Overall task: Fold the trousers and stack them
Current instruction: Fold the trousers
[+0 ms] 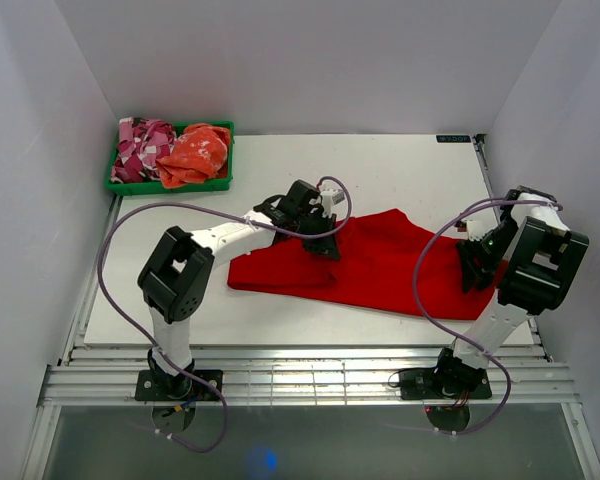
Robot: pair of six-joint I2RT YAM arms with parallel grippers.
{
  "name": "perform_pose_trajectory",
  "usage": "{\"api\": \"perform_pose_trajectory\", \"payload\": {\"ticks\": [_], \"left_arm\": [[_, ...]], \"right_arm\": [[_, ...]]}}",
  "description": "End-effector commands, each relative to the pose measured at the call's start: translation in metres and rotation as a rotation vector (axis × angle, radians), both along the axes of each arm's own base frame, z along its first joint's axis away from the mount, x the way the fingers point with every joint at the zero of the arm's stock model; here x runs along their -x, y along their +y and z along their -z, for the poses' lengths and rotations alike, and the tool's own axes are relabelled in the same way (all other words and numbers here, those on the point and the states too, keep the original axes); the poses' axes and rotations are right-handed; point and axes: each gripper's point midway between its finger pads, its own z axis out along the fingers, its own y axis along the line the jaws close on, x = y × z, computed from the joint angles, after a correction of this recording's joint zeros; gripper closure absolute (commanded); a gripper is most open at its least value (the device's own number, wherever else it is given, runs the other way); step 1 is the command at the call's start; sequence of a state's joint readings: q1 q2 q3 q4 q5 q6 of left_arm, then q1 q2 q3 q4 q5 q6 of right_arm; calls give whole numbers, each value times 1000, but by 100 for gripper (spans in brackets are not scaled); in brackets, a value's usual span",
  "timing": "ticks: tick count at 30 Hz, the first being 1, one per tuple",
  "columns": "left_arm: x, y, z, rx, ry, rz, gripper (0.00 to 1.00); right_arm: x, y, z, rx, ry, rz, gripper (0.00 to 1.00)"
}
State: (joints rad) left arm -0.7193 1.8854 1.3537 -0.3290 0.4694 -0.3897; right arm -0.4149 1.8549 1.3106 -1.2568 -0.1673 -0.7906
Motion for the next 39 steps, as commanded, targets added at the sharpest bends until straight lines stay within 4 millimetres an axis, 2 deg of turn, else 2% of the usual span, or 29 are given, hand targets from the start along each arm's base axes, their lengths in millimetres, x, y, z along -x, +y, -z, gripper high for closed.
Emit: {"api": "perform_pose_trajectory", "payload": {"ticks": [1,11,12,13,14,17,19,20,21,22,23,24,26,27,29,30,31,33,34,35,37,39], "left_arm": [[-2,-17,-20,50,-28,12,100],[11,-38,-6,58,17,60,100],[12,-39,-4,58,23,65,98],[13,-40,-1,60,36,74,87],[13,-40,-3,60,36,76,68],[15,-39,-17,67,0,118,37],[17,-33,-27,52,-32,153,26],[19,-31,-42,72,-51,175,22],[11,-25,-55,84,-69,168,13],[8,-17,-62,90,-68,162,12],[5,-8,-79,123,-77,152,12],[-11,13,-87,153,-51,112,12],[-29,45,-95,175,-2,36,12],[-52,78,-105,207,-3,-32,11],[-67,118,-104,171,-11,-90,12],[-83,148,-104,152,-24,-151,12],[-83,164,-104,124,-6,-172,12],[-93,200,-102,77,-41,-217,12],[-91,213,-104,50,-47,-242,12],[-89,222,-100,31,-44,-256,11],[-89,250,-98,-28,-70,-302,11],[-88,272,-90,-69,-83,-321,10]], "right_arm": [[5,5,-11,-10,-26,-2,42],[8,8,-10,-18,-20,-1,42],[8,8,-9,-20,-18,0,42],[8,8,-8,-19,-16,1,42],[8,8,-9,-23,-14,2,42],[2,8,-11,-31,-23,6,42],[-5,9,-16,-41,-46,8,42],[-10,13,-21,-62,-67,12,42],[-15,15,-24,-73,-86,12,42],[-20,20,-29,-86,-112,1,42],[-29,26,-35,-109,-150,-1,43],[-34,31,-39,-123,-172,-8,43],[-49,52,-51,-186,-236,-33,44],[-54,66,-56,-211,-255,-63,44],[-69,92,-71,-287,-303,-66,47],[-75,111,-74,-314,-320,-99,48],[-83,121,-78,-335,-344,-101,49],[-92,157,-86,-397,-359,-84,49],[-107,167,-86,-409,-413,-84,48],[-111,179,-86,-432,-418,-71,47],[-114,210,-74,-453,-379,-54,40],[-113,231,-57,-458,-331,-73,38]]}}
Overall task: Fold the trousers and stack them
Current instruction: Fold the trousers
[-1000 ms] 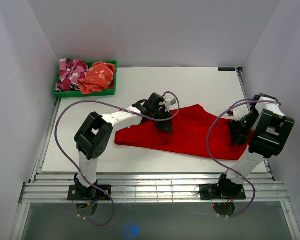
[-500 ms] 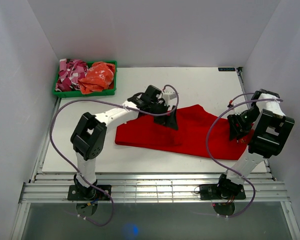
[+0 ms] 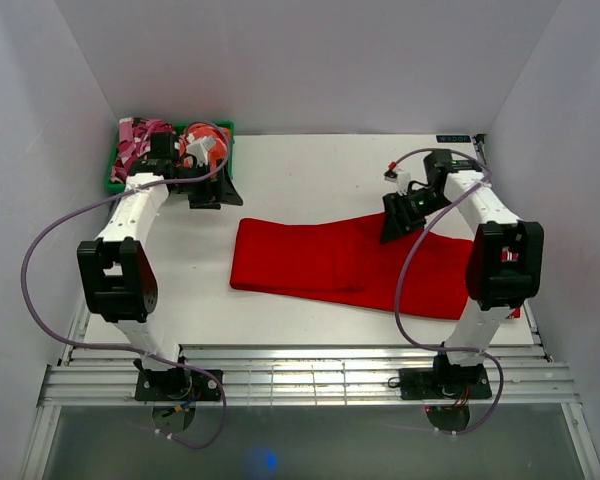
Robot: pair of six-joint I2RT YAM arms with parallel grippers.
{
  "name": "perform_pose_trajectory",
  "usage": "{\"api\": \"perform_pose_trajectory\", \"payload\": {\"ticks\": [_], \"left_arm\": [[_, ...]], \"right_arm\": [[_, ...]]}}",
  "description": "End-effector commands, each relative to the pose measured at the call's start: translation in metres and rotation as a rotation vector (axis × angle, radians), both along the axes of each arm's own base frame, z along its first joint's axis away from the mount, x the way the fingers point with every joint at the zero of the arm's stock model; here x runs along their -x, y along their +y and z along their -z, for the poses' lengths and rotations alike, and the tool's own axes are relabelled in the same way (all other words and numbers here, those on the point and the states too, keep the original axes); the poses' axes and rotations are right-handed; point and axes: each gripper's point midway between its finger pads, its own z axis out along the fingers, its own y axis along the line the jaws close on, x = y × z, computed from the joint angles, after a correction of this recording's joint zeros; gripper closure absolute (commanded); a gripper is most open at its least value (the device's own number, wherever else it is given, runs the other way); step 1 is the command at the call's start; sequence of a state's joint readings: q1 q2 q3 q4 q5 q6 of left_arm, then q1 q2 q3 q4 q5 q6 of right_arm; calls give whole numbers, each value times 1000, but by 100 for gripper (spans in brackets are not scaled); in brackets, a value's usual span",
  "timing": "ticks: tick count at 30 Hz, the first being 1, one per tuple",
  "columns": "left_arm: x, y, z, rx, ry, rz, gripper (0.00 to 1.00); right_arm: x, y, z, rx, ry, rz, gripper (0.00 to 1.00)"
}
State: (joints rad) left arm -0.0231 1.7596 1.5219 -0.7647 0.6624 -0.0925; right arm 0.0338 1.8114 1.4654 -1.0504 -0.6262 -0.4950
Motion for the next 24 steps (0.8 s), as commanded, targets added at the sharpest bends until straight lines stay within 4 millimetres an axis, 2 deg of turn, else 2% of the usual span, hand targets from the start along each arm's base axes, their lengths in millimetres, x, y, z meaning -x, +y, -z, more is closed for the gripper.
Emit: {"api": "perform_pose_trajectory", "payload": {"ticks": [1,3,6,8,10,13,15,21,24], "left_arm": [[31,19,-13,-95,-35,54,10],[27,47,-15,-131,-44,2,10],[27,69,-19,-190,-61,-16,10],[31,76,-19,-209,-58,-13,10],[37,80,-19,-229,-60,-7,10],[45,81,-18,-245,-58,4,10],[46,82,-16,-251,-53,4,10],[31,86,-13,-259,-80,-18,10],[23,86,-11,-254,-74,-26,10]], "right_arm": [[-12,45,9,-94,55,66,37],[-22,54,21,-81,53,83,37],[-34,64,25,-92,46,126,42],[-35,73,26,-113,60,124,45],[-33,81,33,-131,90,112,47],[-28,87,50,-135,162,121,48],[-24,88,55,-132,184,117,49],[-3,94,69,-109,231,87,50],[-3,95,76,-103,232,88,61]]}}
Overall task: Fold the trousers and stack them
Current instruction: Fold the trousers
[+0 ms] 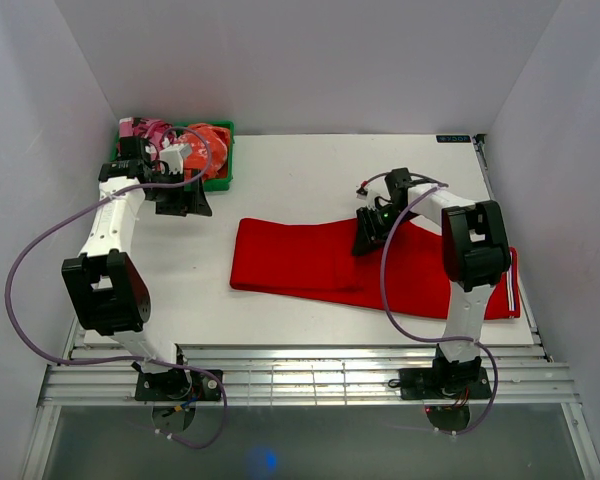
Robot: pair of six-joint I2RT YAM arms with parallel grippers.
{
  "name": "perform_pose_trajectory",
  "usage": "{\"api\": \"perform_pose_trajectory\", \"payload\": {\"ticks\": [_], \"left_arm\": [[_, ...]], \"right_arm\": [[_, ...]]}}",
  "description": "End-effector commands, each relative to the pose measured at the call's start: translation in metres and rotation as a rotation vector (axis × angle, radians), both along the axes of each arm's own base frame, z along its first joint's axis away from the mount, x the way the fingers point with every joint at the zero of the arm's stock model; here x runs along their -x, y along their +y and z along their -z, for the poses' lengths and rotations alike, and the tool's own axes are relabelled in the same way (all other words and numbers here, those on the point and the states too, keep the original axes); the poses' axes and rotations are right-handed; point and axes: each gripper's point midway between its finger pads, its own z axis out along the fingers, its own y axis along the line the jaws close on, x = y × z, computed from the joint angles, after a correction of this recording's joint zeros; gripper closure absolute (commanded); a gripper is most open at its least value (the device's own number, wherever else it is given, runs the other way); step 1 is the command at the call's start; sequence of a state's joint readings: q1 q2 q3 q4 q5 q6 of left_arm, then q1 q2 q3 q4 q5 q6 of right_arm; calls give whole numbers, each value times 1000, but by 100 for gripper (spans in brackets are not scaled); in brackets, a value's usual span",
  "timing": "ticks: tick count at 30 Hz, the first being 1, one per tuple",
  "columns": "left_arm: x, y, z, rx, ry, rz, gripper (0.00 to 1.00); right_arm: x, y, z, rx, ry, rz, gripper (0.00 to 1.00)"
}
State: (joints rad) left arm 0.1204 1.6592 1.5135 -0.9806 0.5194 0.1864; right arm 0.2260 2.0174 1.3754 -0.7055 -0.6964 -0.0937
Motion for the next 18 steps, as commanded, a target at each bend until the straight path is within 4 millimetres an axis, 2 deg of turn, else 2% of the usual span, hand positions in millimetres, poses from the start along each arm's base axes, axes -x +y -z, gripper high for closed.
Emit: {"api": "perform_pose_trajectory", "payload": {"ticks": [1,3,4,7,8,11,14,18], "left_arm": [[-10,1,-10,-7,-49,1,10],[-12,1,-10,-6,-53,2,10],[-12,2,-8,-10,-49,-1,10],[-12,2,-6,-8,-44,-3,10],[-12,2,-5,-9,-43,-2,11],[-11,0,-4,2,-38,-1,11],[-10,0,-1,1,-31,0,11],[-9,1,3,0,-19,-3,11]], "right_arm": [[0,6,4,-16,-4,-6,74],[1,5,4,-14,-4,-16,89],[2,5,2,-14,-8,-21,92],[9,1,-14,-18,-40,-27,92],[10,-1,-25,-25,-72,-24,92],[15,-10,-32,-1,-103,-13,92],[12,-26,-25,45,-113,14,92],[9,-30,-11,52,-62,32,92]]}}
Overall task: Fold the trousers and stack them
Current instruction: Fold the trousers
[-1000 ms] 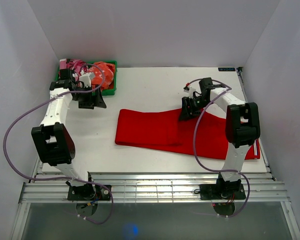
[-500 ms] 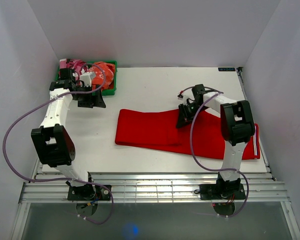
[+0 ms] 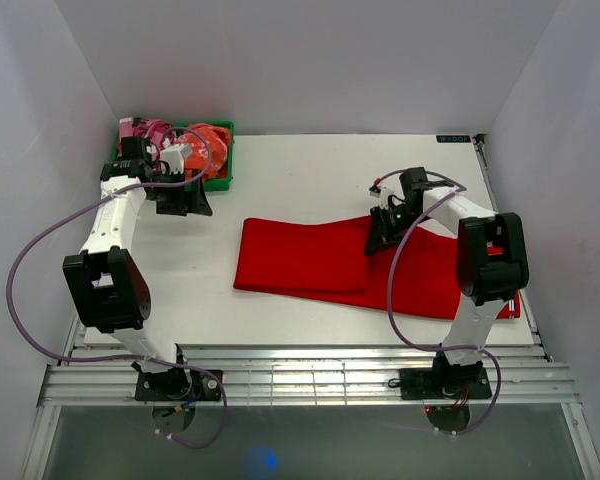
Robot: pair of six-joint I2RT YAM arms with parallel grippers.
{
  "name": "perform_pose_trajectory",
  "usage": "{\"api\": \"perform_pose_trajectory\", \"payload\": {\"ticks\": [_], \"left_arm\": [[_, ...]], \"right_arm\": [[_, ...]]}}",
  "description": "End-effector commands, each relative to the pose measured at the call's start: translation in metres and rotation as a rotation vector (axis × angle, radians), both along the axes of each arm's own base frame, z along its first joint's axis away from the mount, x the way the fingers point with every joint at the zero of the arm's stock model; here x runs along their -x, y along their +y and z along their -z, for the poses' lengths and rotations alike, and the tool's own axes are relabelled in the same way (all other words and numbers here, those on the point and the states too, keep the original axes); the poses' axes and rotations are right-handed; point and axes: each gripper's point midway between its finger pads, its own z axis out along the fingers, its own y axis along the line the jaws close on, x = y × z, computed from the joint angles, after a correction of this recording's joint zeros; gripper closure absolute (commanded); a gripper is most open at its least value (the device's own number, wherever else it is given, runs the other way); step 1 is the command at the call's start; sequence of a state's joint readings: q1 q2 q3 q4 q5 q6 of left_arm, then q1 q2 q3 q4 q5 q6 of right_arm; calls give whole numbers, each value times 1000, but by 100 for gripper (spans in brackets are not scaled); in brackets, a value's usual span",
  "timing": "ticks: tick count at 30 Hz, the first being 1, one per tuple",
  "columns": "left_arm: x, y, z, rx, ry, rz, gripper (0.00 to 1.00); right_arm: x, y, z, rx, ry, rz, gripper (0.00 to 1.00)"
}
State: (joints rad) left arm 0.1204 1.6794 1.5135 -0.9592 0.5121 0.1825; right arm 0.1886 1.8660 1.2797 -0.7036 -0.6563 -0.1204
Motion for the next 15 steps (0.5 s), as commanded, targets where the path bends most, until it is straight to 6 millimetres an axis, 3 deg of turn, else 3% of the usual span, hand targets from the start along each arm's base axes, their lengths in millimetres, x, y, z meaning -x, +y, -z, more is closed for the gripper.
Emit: {"api": "perform_pose_trajectory", "payload": {"ticks": [1,4,5,15], "left_arm": [[-3,-1,-3,6,-19,2,11],[-4,-1,0,10,-7,-6,11],[-3,-1,1,10,-4,-7,11],[-2,3,4,-16,4,-23,10]], "right_arm": [[-3,-8,13,23,27,8,85],[-6,-5,22,15,71,12,51],[-7,-4,26,10,86,12,48],[-9,6,37,-36,146,8,44]]}}
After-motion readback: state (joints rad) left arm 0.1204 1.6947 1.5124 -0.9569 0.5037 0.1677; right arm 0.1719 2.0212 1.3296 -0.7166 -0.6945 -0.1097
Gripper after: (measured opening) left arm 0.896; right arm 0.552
